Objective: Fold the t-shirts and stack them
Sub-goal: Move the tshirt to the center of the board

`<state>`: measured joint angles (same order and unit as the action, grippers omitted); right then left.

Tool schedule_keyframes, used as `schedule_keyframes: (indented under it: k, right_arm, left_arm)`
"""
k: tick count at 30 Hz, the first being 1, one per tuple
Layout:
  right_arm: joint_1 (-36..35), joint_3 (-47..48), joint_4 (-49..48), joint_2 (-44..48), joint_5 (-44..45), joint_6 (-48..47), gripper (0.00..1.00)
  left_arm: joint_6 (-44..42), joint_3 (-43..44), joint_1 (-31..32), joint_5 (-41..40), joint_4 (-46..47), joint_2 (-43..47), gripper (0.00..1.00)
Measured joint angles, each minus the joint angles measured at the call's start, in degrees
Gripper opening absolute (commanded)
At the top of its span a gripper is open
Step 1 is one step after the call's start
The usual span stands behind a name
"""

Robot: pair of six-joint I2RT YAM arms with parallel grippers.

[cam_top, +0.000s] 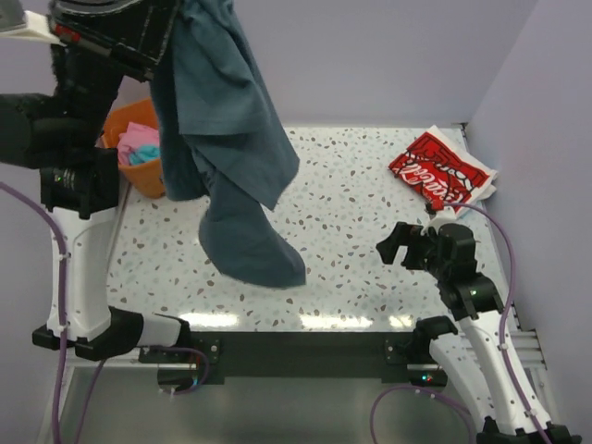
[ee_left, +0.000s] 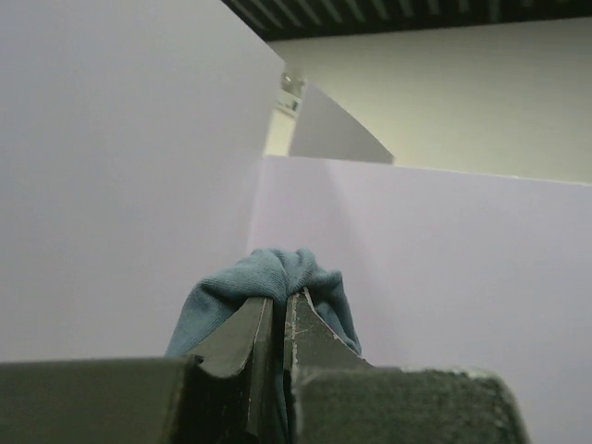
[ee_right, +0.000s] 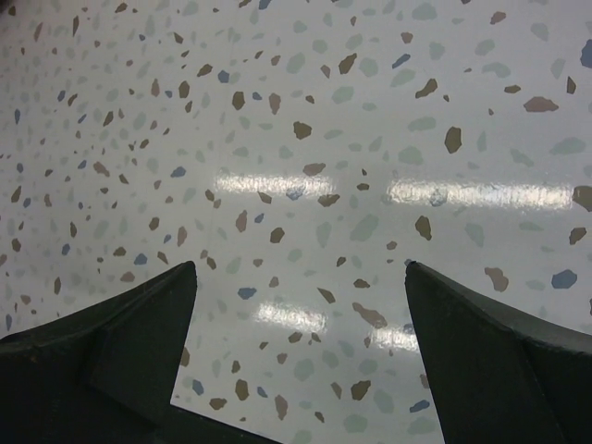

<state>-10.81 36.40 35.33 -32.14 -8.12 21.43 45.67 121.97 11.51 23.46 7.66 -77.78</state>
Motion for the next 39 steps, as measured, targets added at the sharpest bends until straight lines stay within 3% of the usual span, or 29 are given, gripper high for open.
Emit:
schedule_keyframes:
  k: [9, 11, 12, 16, 23, 28, 32, 35, 39]
  right_arm:
    - [0.0, -0.02, 0.28, 2.27, 3.32, 0.26, 0.99]
    - [0.0, -0.02, 0.68, 3.1, 4.98, 0.55, 0.99]
    - [-0.02, 0.0, 0.96, 3.52, 5.97, 0.66, 0.98]
    - [0.0, 0.68, 3.21, 4.94, 11.39, 1.75, 0.99]
    - [0.0, 4.42, 6.78, 5.84, 16.13, 2.91, 0.99]
    - [0.0, 4.59, 5.79, 3.91, 11.87, 3.26, 0.99]
    - [0.0, 4.66, 1.95, -5.09, 5.25, 4.44, 0.99]
    - [-0.02, 4.66, -2.75, -13.62, 1.38, 5.66, 0.99]
    - [-1.29, 5.92, -7.48, -25.99, -2.19, 6.43, 0.99]
  left_arm:
    - [0.52, -1.09, 17.46, 4.22, -3.72, -11.8, 0.03]
    - [-1.09, -4.96, 19.87, 2.67, -5.51, -12.87, 0.31]
    - [-1.88, -7.06, 20.74, 1.6, -6.56, -13.03, 0.99]
    - [-4.96, -19.1, 23.85, -6.43, -11.8, -13.42, 1.0]
    - [-7.63, -23.43, 23.76, -27.08, -33.66, -20.33, 1.0]
    - [-7.65, -42.07, 23.65, -35.56, -37.27, -14.38, 1.0]
    - [-7.89, -57.46, 22.45, -37.81, -38.07, -5.16, 1.0]
    - [-8.15, -64.83, 17.77, -34.47, -34.64, -0.66, 1.0]
    - [-8.66, -68.72, 10.38, -28.02, -27.87, -3.43, 0.98]
